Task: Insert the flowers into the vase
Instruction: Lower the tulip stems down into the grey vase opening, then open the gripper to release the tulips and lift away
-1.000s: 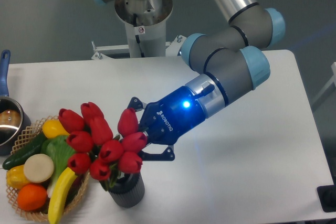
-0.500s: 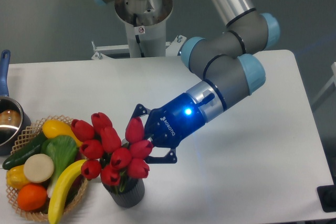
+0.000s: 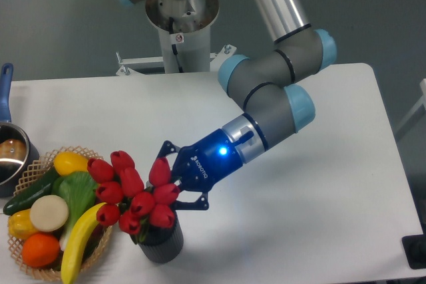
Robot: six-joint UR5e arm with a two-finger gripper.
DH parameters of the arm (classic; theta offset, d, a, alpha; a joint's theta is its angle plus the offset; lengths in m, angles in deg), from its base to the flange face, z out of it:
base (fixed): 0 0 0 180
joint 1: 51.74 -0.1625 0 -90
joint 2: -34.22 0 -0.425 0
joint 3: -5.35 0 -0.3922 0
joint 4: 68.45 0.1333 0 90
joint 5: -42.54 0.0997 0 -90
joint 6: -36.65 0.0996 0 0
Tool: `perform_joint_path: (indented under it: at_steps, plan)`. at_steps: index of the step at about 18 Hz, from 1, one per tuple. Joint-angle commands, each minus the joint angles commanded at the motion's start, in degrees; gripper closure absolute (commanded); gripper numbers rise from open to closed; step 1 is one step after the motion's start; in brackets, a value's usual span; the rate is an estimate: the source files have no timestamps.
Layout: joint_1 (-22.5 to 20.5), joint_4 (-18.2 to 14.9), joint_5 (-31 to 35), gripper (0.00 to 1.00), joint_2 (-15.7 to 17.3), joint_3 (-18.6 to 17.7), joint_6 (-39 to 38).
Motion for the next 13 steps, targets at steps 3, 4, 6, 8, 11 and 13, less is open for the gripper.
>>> perform_joint_path:
  at_steps: [3,4,6,8,11,13]
  plan:
    - [-0.1,0.0,0.1,0.55,-0.7,-0.5,2.0]
    - [-0.1,0.0,0.3,0.46,-1.0,-0.5,2.1]
    - [-0.4,0.0,1.4,0.37,-1.1,-0.7,2.1]
    - [-1.0,0.0,1.6,0.20,-1.0,-0.7,2.0]
    - [-2.7,0.0,1.6,0.09,-0.7,-0.8,1.9]
    - [-4.5,0.0,3.0,0.00,-0.4,-0.9,1.9]
